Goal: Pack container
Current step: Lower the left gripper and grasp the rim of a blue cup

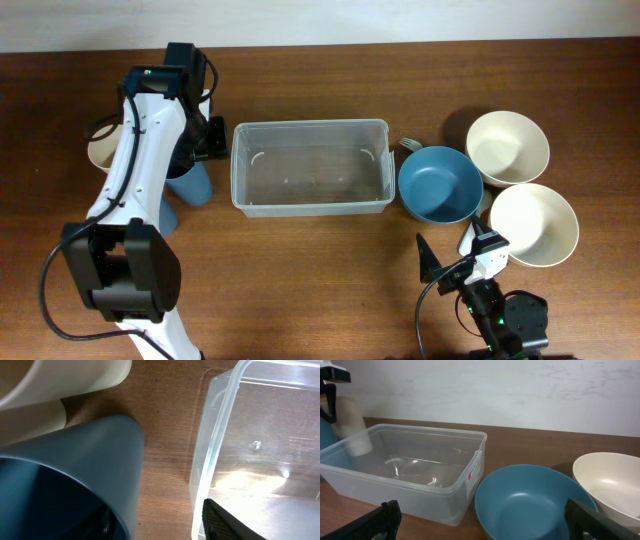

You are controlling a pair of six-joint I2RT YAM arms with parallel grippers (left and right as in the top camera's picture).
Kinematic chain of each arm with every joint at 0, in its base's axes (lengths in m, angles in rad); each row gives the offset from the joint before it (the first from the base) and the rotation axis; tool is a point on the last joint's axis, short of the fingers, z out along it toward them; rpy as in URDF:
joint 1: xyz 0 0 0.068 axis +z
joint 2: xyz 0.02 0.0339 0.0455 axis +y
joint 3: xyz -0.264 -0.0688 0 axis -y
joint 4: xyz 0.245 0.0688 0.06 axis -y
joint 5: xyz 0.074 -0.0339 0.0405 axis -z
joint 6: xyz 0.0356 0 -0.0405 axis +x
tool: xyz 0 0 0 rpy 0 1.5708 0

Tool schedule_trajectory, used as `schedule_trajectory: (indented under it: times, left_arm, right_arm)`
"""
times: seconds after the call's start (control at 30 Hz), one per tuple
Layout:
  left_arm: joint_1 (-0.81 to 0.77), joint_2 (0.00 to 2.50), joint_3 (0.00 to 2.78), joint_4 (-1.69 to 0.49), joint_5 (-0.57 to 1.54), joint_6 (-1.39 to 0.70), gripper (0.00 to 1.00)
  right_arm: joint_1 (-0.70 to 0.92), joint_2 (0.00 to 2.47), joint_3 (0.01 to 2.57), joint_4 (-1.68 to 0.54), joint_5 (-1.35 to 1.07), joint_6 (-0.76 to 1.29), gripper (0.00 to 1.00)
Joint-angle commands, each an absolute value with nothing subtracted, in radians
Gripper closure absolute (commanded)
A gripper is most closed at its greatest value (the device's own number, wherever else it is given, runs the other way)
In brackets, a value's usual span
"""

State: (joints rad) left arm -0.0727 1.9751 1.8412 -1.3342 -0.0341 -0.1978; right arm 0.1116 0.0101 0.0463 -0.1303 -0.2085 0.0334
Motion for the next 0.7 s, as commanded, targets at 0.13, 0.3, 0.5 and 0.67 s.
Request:
schedule_trajectory:
  times: [0.13,0.3,0.5,0.67]
  left_arm:
    - [-0.076,1.982,1.819,-1.319,-0.063,-0.186,0.43]
    - [-0.076,1.982,1.763,-1.291,-0.075,-0.186,0.43]
    - [-0.076,1.982,1.728,-1.276,-0.075,-0.187,0.60]
    - [-0.076,1.982,1.728,-1.277,-0.075,-0.197,0.75]
  right_arm:
    - [0.118,0.004,0.038,-0.130,-0.206,0.041,0.01]
    - [0.118,0.003,0.038,-0.130,-0.206,0.042,0.01]
    - [0.118,0.003,0.038,-0.130,-0.206,0.041,0.01]
    - [0.118,0.004,0.038,-0.130,-0.206,0.042,0.01]
